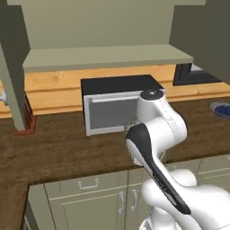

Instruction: Open the cabinet, pick up the bread from the cabinet and place it in the basket. Then move the basket to the dining counter.

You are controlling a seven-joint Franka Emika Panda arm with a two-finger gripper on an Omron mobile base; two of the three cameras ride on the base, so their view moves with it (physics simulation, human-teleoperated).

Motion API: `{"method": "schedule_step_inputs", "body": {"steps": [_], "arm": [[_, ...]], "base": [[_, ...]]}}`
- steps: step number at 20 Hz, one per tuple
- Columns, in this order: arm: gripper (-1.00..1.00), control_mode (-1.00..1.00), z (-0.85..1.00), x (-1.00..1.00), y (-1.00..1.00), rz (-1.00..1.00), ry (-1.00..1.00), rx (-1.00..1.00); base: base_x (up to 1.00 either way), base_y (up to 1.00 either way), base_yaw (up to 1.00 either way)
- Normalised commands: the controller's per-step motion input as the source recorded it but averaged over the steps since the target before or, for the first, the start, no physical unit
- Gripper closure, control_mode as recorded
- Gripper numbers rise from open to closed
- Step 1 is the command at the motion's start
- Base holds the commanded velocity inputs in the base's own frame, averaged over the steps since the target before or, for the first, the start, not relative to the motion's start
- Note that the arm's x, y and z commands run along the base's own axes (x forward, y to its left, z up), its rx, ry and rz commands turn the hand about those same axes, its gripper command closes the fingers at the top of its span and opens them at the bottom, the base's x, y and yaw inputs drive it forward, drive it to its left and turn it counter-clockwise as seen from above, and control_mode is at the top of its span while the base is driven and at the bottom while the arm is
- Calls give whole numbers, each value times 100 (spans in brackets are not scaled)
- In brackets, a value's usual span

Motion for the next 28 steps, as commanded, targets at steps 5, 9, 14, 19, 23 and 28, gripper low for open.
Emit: {"method": "schedule_step_inputs", "body": {"steps": [5, 9, 14, 19, 23, 28], "arm": [[100, 100, 0, 0, 0, 0, 0, 0], [100, 100, 0, 0, 0, 0, 0, 0], [100, 100, 0, 0, 0, 0, 0, 0], [100, 100, 0, 0, 0, 0, 0, 0], [100, 100, 0, 0, 0, 0, 0, 0], [100, 100, 0, 0, 0, 0, 0, 0]], "base": [[-85, -2, -38], [0, 26, -99], [0, 26, -99], [0, 25, -99], [0, 24, -100], [4, 2, -90]]}}
